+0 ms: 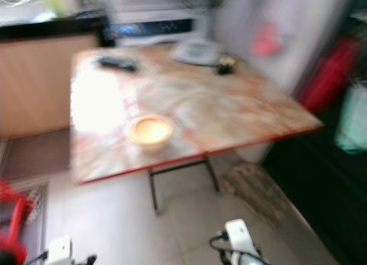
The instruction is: Restocking fridge
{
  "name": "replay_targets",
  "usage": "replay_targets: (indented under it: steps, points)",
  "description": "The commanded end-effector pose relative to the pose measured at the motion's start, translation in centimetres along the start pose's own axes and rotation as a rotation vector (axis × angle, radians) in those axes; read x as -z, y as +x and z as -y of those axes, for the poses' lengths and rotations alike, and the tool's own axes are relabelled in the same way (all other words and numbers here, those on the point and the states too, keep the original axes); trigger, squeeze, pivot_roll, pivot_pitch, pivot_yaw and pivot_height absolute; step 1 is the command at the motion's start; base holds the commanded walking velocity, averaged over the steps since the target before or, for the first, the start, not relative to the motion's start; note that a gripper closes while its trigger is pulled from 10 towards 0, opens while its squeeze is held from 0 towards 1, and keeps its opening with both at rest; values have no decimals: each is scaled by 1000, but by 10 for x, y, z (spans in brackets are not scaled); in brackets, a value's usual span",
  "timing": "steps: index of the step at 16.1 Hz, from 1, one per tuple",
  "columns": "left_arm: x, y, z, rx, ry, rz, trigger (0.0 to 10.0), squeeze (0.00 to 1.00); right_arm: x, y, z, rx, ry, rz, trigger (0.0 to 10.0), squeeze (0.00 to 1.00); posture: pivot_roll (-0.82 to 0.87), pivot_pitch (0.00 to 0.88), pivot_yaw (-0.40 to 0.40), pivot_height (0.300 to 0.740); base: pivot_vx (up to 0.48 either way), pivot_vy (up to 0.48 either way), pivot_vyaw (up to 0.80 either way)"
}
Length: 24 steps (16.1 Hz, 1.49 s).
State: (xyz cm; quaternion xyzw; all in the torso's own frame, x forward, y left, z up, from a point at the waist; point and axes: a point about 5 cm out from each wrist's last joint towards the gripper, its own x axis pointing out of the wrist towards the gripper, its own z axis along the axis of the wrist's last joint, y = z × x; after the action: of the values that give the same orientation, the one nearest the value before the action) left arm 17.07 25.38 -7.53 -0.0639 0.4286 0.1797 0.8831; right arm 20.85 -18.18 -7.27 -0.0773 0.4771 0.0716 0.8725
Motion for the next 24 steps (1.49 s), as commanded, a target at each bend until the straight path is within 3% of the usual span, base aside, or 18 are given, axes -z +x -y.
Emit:
replay_targets:
  steps: [1, 7, 15, 16, 18, 19, 21, 24]
  points:
    - [3, -1, 2, -2, -18, -2, 10000, 0, 10, -2, 4, 1, -12, -22, 10000, 0, 76, 0, -80, 740, 0, 0, 800]
    - [13, -4, -7, -2, -5, 8, 10000, 0, 27, -4, 3, -13, -15, -56, 10000, 0, 70, 0, -78, 740, 0, 0, 772]
    - [20, -6, -11, 12, 39, -7, 10000, 0, 28, -4, -4, -94, -85, -45, 10000, 0, 50, 0, -68, 740, 0, 0, 0]
    - [20, -7, -11, 14, 39, -8, 10000, 0, 31, -4, -5, -100, -112, -60, 10000, 0, 52, 0, -70, 740, 0, 0, 0]
    - [22, -7, -10, 21, 41, -16, 10000, 0, 43, -7, -8, -152, -300, -113, 10000, 0, 67, 0, -70, 740, 0, 0, 0]
    - [23, -7, -10, 23, 45, -18, 10000, 0, 45, -7, -6, -154, -308, -115, 10000, 0, 68, 0, -70, 740, 0, 0, 800]
    - [23, -7, -12, 19, 52, -23, 10000, 0, 47, -8, -3, -126, -257, -118, 10000, 0, 59, 0, -66, 740, 0, 0, 800]
    - [24, -7, -12, 12, 51, -24, 10000, 0, 53, -9, -1, -68, -101, -117, 10000, 0, 63, 0, -63, 740, 0, 0, 0]
